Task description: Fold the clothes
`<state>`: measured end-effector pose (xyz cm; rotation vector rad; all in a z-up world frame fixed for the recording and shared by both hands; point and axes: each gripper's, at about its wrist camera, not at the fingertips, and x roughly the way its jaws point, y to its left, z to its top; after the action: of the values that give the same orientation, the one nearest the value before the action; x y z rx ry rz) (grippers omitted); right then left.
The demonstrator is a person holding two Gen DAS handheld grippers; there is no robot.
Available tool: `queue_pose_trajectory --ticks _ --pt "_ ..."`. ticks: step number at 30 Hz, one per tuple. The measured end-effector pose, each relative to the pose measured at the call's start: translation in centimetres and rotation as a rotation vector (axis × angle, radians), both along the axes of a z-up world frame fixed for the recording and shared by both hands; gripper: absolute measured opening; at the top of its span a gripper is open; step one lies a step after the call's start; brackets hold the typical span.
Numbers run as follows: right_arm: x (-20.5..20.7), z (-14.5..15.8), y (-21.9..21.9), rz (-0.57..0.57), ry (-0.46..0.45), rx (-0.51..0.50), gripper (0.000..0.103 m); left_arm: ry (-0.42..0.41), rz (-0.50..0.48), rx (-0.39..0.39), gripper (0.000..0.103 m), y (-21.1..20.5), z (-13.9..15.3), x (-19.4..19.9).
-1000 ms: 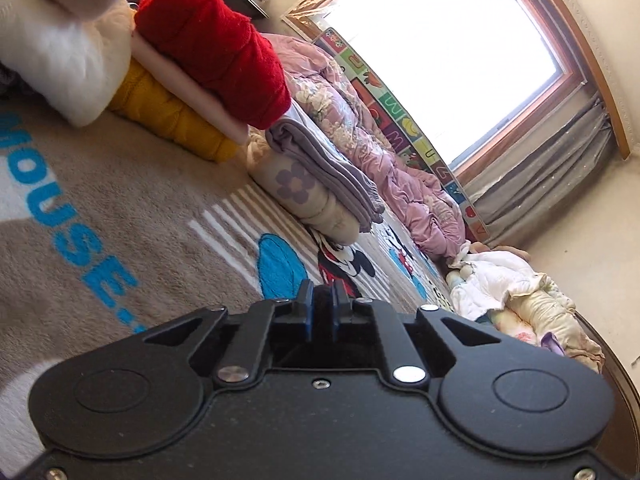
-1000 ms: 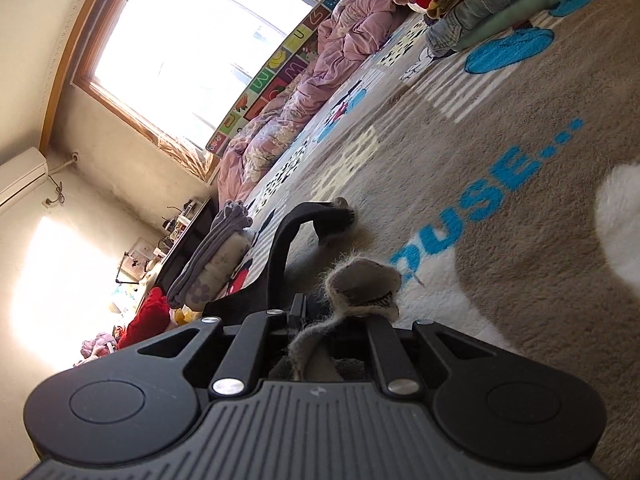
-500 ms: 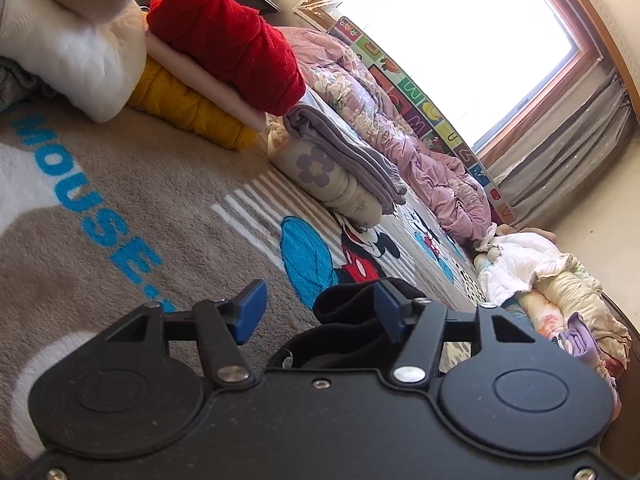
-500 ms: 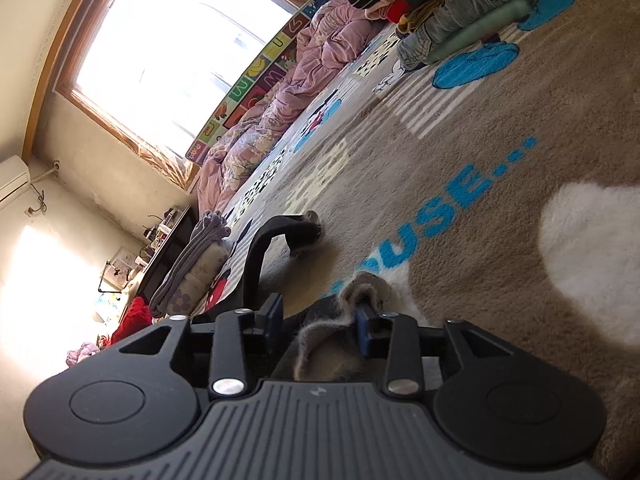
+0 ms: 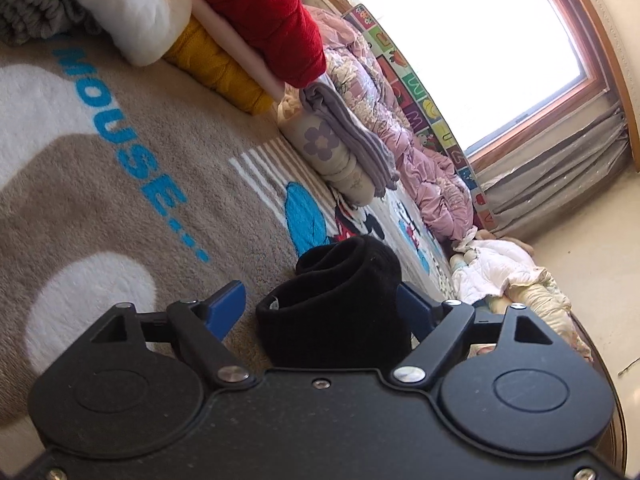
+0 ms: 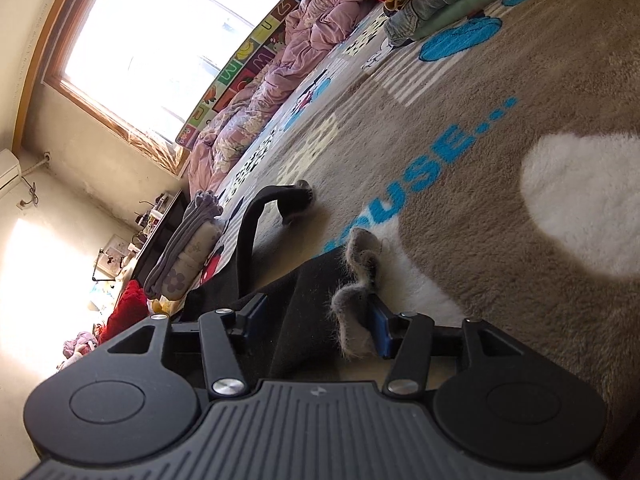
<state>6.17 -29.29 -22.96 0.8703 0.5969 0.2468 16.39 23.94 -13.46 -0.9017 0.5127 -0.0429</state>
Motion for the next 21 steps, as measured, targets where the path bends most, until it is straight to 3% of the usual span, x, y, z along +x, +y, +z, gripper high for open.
queue_pose_trajectory --ticks 2,4,6,9,15,21 --pt "-0.2 0.0 0.1 -0.003 0.0 -0.009 0.051 0.026 -0.012 0.035 0.082 -0.9 -0.4 0.5" --pt "-0.3 -0.1 0.3 -0.006 0.0 -0.029 0.044 0.044 -0.018 0.087 0.074 -2.0 -0.8 1.1" --pt "-0.3 -0.4 0.3 -0.002 0.0 -0.025 0.023 0.049 -0.028 0.132 0.046 -2.8 -0.9 1.3" --pt "-0.4 -0.5 0.2 0.004 -0.008 -0.011 0.013 0.045 -0.043 0.156 0.02 -3.4 -0.9 1.2" --pt "-1.5 0.2 -0.2 0.013 -0.044 0.042 0.012 0.008 -0.026 0.075 0.012 -2.7 0.2 -0.7" --pt "-2.4 -0.2 -1.6 0.018 -0.02 0.174 0.012 -0.012 -0.013 0.067 0.011 -2.5 2.4 -3.1"
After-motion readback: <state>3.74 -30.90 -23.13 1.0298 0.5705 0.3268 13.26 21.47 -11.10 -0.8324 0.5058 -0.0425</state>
